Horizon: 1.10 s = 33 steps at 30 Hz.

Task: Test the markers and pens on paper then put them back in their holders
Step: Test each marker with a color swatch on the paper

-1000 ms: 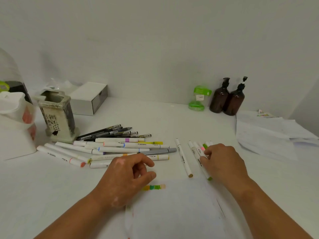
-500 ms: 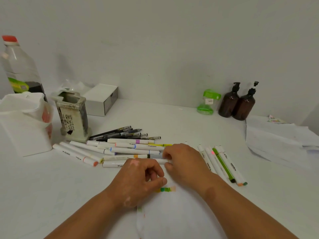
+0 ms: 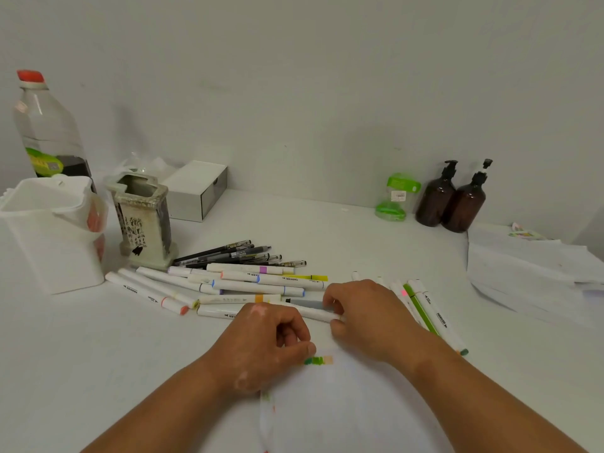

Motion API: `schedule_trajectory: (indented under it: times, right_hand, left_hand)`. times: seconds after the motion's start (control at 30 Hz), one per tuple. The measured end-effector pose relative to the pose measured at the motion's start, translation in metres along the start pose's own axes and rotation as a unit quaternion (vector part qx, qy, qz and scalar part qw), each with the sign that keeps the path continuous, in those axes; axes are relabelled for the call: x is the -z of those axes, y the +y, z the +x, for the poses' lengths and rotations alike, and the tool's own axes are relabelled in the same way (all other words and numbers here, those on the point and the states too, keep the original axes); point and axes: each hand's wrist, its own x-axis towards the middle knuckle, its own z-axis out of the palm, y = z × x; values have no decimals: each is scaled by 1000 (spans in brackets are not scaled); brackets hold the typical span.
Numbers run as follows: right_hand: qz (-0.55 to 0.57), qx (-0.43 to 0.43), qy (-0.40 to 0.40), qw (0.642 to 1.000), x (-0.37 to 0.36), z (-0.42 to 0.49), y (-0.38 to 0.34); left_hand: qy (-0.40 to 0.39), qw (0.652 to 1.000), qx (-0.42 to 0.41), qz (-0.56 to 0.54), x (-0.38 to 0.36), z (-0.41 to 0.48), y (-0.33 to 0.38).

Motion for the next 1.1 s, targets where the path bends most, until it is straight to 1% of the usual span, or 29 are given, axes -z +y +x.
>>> schedule_trajectory:
  times: [0.13, 0.17, 0.2, 0.23, 0.27, 0.33, 0.37, 0.43, 0.47, 0.53, 0.63, 0.73, 0.8, 0.87, 0.97, 1.1]
  right_hand:
    - [18, -35, -8, 999, 25, -14, 13]
    - [43, -48, -3, 998, 31, -21, 17]
    - [91, -65, 10, 994, 36, -27, 21]
    - [165, -83, 25, 982, 39, -34, 24]
    - [262, -99, 30, 960, 40, -41, 25]
    - [450, -99, 13, 887, 36, -54, 20]
    - [512, -93, 8, 854, 31, -59, 16]
    - [593, -82, 10, 801, 20, -64, 10]
    - [621, -78, 13, 780, 15, -64, 7]
    - [648, -72, 12, 758, 6, -64, 6]
    - [654, -67, 14, 754, 2, -66, 10]
    - [670, -70, 30, 739, 2, -69, 18]
    - [663, -63, 35, 745, 2, -70, 20]
    - [658, -58, 31, 750, 2, -72, 18]
    - [643, -47, 26, 764, 2, -73, 13]
    - [650, -39, 27, 758, 3, -75, 7]
  left_hand:
    - [8, 1000, 5, -5, 0, 0, 0]
    - [9, 1000, 1, -3, 0, -1, 1]
    - [13, 1000, -7, 1, -1, -1, 2]
    - [20, 1000, -16, 4, -2, -2, 3]
    - [29, 999, -28, 4, -2, -3, 5]
    - [44, 998, -55, -5, -4, -6, 10]
    - [43, 997, -68, -14, -6, -8, 13]
    - [33, 996, -83, -29, -10, -10, 17]
    - [27, 995, -85, -31, -12, -11, 19]
    - [25, 996, -88, -20, -14, -11, 20]
    - [56, 994, -90, 4, -12, -10, 18]
    - [78, 994, -79, 20, -9, -9, 15]
    - [81, 993, -78, 26, -11, -9, 14]
    - [72, 994, -77, 25, -14, -10, 15]
    - [36, 995, -86, 28, -18, -11, 17]
    - [5, 988, -133, 76, -22, -9, 17]
